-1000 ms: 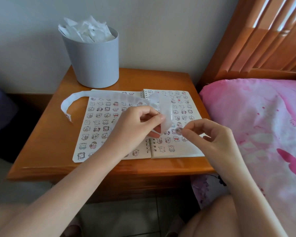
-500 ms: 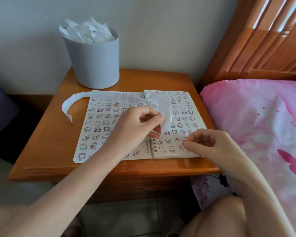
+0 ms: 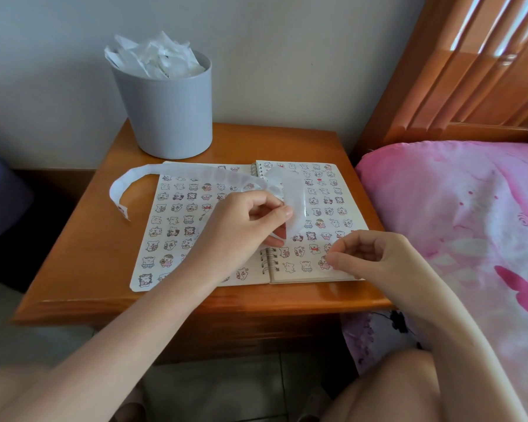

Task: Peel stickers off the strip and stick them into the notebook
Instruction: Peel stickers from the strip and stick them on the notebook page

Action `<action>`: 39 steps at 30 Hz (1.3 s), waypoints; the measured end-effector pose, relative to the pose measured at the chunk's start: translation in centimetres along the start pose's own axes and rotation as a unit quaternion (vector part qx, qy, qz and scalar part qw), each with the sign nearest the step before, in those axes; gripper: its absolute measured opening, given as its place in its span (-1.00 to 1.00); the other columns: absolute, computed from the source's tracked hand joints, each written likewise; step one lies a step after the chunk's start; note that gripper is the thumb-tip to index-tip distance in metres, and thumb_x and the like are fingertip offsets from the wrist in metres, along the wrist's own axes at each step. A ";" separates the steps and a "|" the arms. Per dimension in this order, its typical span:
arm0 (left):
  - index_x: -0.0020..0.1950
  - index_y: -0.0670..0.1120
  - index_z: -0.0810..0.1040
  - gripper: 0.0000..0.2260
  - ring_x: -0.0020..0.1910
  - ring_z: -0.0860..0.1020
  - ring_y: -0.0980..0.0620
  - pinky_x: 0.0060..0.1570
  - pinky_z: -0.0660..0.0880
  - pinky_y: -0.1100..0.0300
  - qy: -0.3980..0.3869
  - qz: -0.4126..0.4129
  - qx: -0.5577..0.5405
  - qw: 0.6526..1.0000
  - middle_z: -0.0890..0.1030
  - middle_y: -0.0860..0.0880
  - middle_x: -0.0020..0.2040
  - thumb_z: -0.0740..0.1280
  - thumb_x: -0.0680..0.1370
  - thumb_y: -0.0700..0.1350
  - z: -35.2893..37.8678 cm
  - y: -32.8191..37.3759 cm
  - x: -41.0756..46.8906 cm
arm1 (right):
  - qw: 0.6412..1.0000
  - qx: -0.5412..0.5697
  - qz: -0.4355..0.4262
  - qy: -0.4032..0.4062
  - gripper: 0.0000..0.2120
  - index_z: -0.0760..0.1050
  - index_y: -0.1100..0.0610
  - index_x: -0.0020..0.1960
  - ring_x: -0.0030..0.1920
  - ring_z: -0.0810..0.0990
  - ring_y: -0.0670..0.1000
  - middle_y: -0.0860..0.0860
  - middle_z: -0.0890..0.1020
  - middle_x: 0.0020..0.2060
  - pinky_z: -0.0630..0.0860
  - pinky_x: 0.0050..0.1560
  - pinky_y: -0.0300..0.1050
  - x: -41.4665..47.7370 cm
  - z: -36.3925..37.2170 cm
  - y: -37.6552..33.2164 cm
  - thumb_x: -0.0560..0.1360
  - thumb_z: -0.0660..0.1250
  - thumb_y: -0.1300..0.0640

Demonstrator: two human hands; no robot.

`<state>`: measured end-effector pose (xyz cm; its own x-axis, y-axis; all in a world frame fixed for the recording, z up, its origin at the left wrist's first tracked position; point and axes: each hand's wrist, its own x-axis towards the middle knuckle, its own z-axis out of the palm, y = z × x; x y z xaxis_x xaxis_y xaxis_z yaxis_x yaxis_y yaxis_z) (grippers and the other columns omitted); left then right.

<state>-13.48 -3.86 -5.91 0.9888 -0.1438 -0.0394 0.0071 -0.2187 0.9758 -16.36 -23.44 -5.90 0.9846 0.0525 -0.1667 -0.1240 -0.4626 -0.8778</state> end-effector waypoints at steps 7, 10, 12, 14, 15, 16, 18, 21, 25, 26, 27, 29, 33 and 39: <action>-0.10 -0.10 0.61 -0.92 -0.31 0.67 0.05 -0.18 0.62 0.22 0.001 0.003 0.014 1.000 0.65 -0.05 -0.19 0.35 0.52 -0.12 -0.1 -0.1 0.0 | 1.000 -0.006 0.001 -0.002 -0.97 0.64 0.10 -0.19 -0.21 0.63 -0.09 -0.05 0.69 -0.26 0.52 -0.21 -0.37 0.1 -0.1 0.1 0.38 0.48 0.16; -0.09 -0.11 0.61 -0.91 -0.32 0.67 0.06 -0.20 0.61 0.26 0.004 0.004 0.019 1.000 0.66 -0.05 -0.19 0.34 0.52 -0.11 -0.1 -0.1 0.1 | 1.000 -0.013 -0.001 -0.002 -0.96 0.64 0.09 -0.19 -0.23 0.63 -0.13 -0.08 0.69 -0.27 0.52 -0.23 -0.39 0.2 -0.1 0.2 0.38 0.48 0.14; -0.07 -0.12 0.61 -0.90 -0.32 0.67 0.07 -0.22 0.61 0.29 0.004 0.006 0.021 1.000 0.66 -0.05 -0.19 0.34 0.52 -0.11 -0.1 0.0 0.0 | 1.000 -0.014 -0.003 -0.004 -0.97 0.64 0.09 -0.19 -0.25 0.62 -0.14 -0.09 0.69 -0.27 0.52 -0.24 -0.39 0.2 -0.1 0.2 0.38 0.48 0.14; -0.07 -0.12 0.61 -0.90 -0.32 0.67 0.07 -0.22 0.61 0.28 0.003 0.006 0.021 1.000 0.66 -0.05 -0.19 0.34 0.52 -0.11 -0.1 0.0 0.0 | 1.000 -0.014 -0.005 -0.006 -0.97 0.64 0.09 -0.20 -0.26 0.62 -0.16 -0.08 0.69 -0.28 0.51 -0.25 -0.40 0.2 -0.1 0.2 0.38 0.48 0.15; -0.08 -0.12 0.61 -0.90 -0.32 0.67 0.07 -0.22 0.61 0.27 0.003 0.006 0.021 1.000 0.66 -0.05 -0.19 0.34 0.52 -0.11 -0.1 -0.1 0.0 | 1.000 -0.013 -0.005 -0.005 -0.97 0.65 0.10 -0.20 -0.26 0.62 -0.15 -0.07 0.69 -0.28 0.51 -0.25 -0.40 0.2 -0.1 0.2 0.37 0.48 0.16; -0.08 -0.11 0.61 -0.90 -0.32 0.67 0.07 -0.21 0.62 0.26 0.003 0.006 0.021 1.000 0.66 -0.05 -0.20 0.34 0.52 -0.11 -0.1 -0.1 0.0 | 1.000 -0.009 -0.004 -0.003 -0.97 0.65 0.11 -0.20 -0.26 0.62 -0.15 -0.05 0.69 -0.28 0.51 -0.25 -0.41 0.3 -0.1 0.2 0.37 0.48 0.17; -0.09 -0.11 0.61 -0.91 -0.31 0.67 0.07 -0.20 0.62 0.24 0.004 0.007 0.023 1.000 0.66 -0.05 -0.19 0.34 0.52 -0.11 -0.2 -0.1 0.1 | 1.000 0.001 -0.001 0.000 -0.96 0.65 0.14 -0.19 -0.27 0.61 -0.15 -0.01 0.69 -0.27 0.51 -0.25 -0.42 0.3 -0.1 0.2 0.37 0.49 0.19; -0.08 -0.10 0.61 -0.91 -0.32 0.67 0.08 -0.23 0.60 0.29 0.006 0.009 0.025 1.000 0.66 -0.04 -0.20 0.34 0.52 -0.11 -0.2 -0.1 0.1 | 1.000 0.003 0.000 0.001 -0.96 0.65 0.14 -0.20 -0.28 0.61 -0.16 -0.02 0.69 -0.28 0.50 -0.26 -0.43 0.2 0.0 0.1 0.36 0.49 0.19; -0.08 -0.10 0.62 -0.90 -0.32 0.67 0.08 -0.21 0.61 0.27 0.007 0.011 0.029 0.999 0.66 -0.04 -0.19 0.34 0.52 -0.10 -0.2 -0.2 0.1 | 1.000 -0.002 0.000 0.006 -0.96 0.65 0.14 -0.20 -0.26 0.62 -0.13 0.00 0.69 -0.26 0.51 -0.24 -0.41 0.2 0.1 0.0 0.36 0.49 0.19; -0.08 -0.10 0.62 -0.90 -0.32 0.67 0.08 -0.20 0.61 0.26 0.007 0.012 0.029 0.999 0.66 -0.04 -0.19 0.34 0.52 -0.10 -0.2 -0.2 0.1 | 1.000 -0.001 0.001 0.007 -0.95 0.65 0.15 -0.20 -0.26 0.62 -0.13 0.01 0.70 -0.26 0.52 -0.24 -0.40 0.2 0.1 -0.1 0.36 0.50 0.20; -0.09 -0.10 0.62 -0.90 -0.32 0.67 0.08 -0.20 0.61 0.26 0.007 0.012 0.029 0.999 0.66 -0.04 -0.19 0.34 0.52 -0.11 -0.1 -0.2 0.1 | 1.000 -0.001 0.001 0.009 -0.95 0.65 0.15 -0.19 -0.26 0.62 -0.12 0.01 0.70 -0.26 0.52 -0.23 -0.40 0.2 0.1 -0.1 0.36 0.50 0.20; -0.09 -0.11 0.62 -0.91 -0.33 0.66 0.08 -0.25 0.59 0.32 0.007 0.012 0.026 1.000 0.66 -0.05 -0.19 0.34 0.53 -0.11 -0.1 -0.2 0.1 | 1.000 -0.004 0.001 0.011 -0.95 0.66 0.15 -0.19 -0.23 0.64 -0.07 0.00 0.70 -0.25 0.53 -0.21 -0.37 0.1 0.2 -0.1 0.36 0.50 0.19; -0.08 -0.13 0.62 -0.91 -0.33 0.66 0.08 -0.29 0.57 0.36 0.007 0.008 0.015 1.000 0.66 -0.05 -0.20 0.34 0.52 -0.13 -0.2 -0.2 0.2 | 1.000 -0.015 0.002 0.014 -0.95 0.65 0.14 -0.19 -0.16 0.65 0.00 0.02 0.70 -0.24 0.57 -0.14 -0.24 0.2 0.2 -0.1 0.36 0.50 0.18; -0.08 -0.12 0.62 -0.91 -0.32 0.66 0.09 -0.27 0.58 0.33 0.006 0.012 0.013 1.000 0.66 -0.04 -0.20 0.34 0.52 -0.13 -0.2 -0.2 0.2 | 0.999 -0.031 -0.017 0.018 -0.95 0.65 0.16 -0.21 -0.31 0.58 -0.10 0.06 0.68 -0.27 0.51 -0.24 -0.34 0.3 0.5 0.0 0.35 0.50 0.22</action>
<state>-13.29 -3.65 -6.09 0.9904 -0.1376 -0.0136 -0.0201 -0.2409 0.9703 -16.11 -22.97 -6.14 0.9920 0.0370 -0.1203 -0.0842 -0.5158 -0.8526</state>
